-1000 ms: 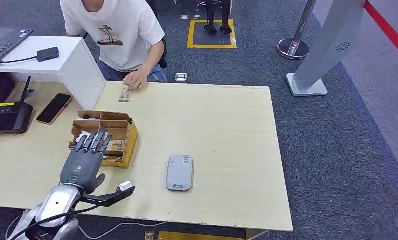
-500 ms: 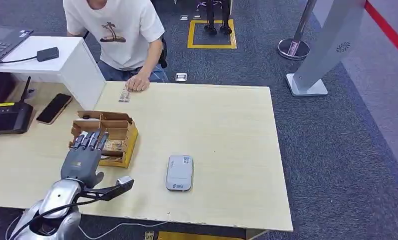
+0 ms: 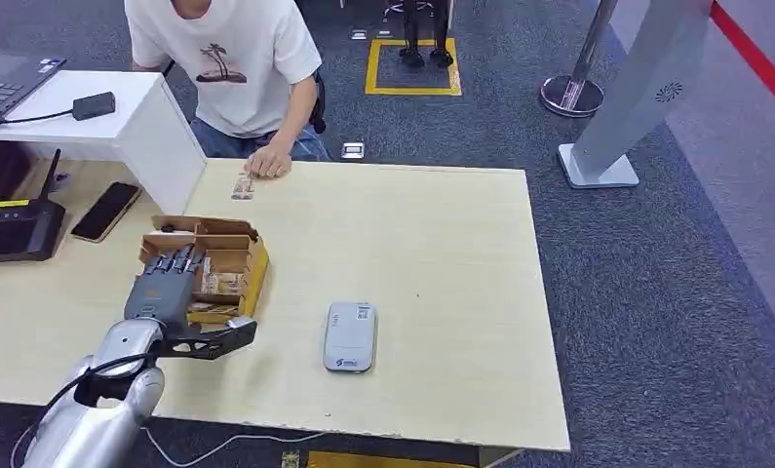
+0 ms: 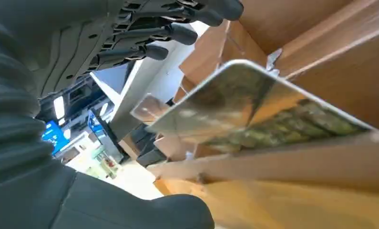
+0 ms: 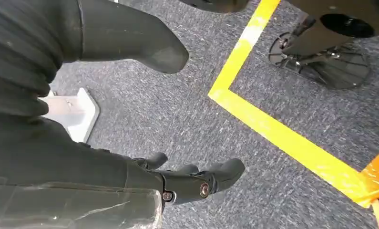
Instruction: Pass the card to the sensor for recognition and then transmit it.
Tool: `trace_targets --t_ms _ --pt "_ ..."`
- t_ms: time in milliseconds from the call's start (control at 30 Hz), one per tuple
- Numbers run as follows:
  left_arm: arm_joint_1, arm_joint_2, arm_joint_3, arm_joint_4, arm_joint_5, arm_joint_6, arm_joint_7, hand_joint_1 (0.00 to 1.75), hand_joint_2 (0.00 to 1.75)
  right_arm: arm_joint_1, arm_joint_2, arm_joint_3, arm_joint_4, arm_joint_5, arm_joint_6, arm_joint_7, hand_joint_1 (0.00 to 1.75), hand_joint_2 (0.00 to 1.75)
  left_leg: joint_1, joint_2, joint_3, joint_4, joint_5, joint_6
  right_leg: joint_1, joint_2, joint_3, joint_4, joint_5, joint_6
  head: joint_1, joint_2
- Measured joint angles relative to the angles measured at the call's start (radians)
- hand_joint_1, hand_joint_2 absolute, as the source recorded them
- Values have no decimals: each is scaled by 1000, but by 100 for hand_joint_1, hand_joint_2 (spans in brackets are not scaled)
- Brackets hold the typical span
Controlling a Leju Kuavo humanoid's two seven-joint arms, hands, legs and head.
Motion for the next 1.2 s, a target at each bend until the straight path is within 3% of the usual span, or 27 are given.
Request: trace_targets --t_ms 367,1033,1200 --pt "-67 -3 0 83 29 -11 -25 0 175 -5 1 0 0 12 3 0 0 175 0 0 0 0 0 0 0 0 0 0 0 0 0 0" --pt "-87 -20 -15 111 46 1 -26 0 175 -5 1 0 0 16 11 -8 0 175 0 0 0 0 0 0 0 0 0 0 0 0 0 0" --pt "-81 -29 -34 70 12 58 -23 0 175 -2 1 -5 0 1 -2 -16 0 175 0 0 0 0 0 0 0 0 0 0 0 0 0 0"
